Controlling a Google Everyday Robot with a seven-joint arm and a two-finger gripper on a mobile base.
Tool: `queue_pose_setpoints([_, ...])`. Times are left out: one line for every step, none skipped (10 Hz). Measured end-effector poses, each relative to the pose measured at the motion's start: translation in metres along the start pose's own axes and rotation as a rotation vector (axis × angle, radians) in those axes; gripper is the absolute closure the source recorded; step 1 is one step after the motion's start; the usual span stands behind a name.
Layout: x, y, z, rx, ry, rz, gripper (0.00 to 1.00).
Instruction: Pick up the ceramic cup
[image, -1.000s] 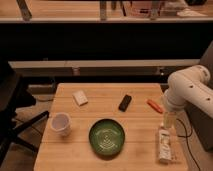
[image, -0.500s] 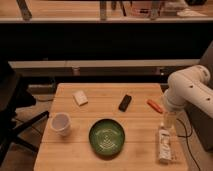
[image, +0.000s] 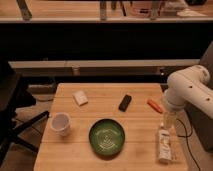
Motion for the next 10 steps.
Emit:
queue_pose_setpoints([-0.016, -0.002, -0.003, 0.005, 0.003, -0.039, 0.2])
queue_pose_setpoints([-0.032, -0.004, -0.006, 0.01, 0.006, -0.075, 0.2])
queue_pose_setpoints([-0.042, -0.004, -0.008, 0.013, 0.009, -0.096, 0.2])
queue_pose_setpoints([-0.049, -0.005, -0.01, 0.019, 0.014, -0.123, 0.2])
queue_pose_setpoints([-0.051, -0.007, -0.012, 0.022, 0.017, -0.139, 0.2])
queue_pose_setpoints([-0.054, -0.008, -0.014, 0.028, 0.024, -0.163, 0.2])
queue_pose_setpoints([-0.061, -0.01, -0.015, 0.033, 0.026, -0.183, 0.2])
queue_pose_setpoints([-0.073, -0.012, -0.017, 0.038, 0.03, -0.212, 0.2])
queue_pose_setpoints([-0.082, -0.013, -0.019, 0.043, 0.032, -0.237, 0.2])
queue_pose_setpoints([-0.092, -0.014, -0.021, 0.049, 0.038, -0.269, 0.2])
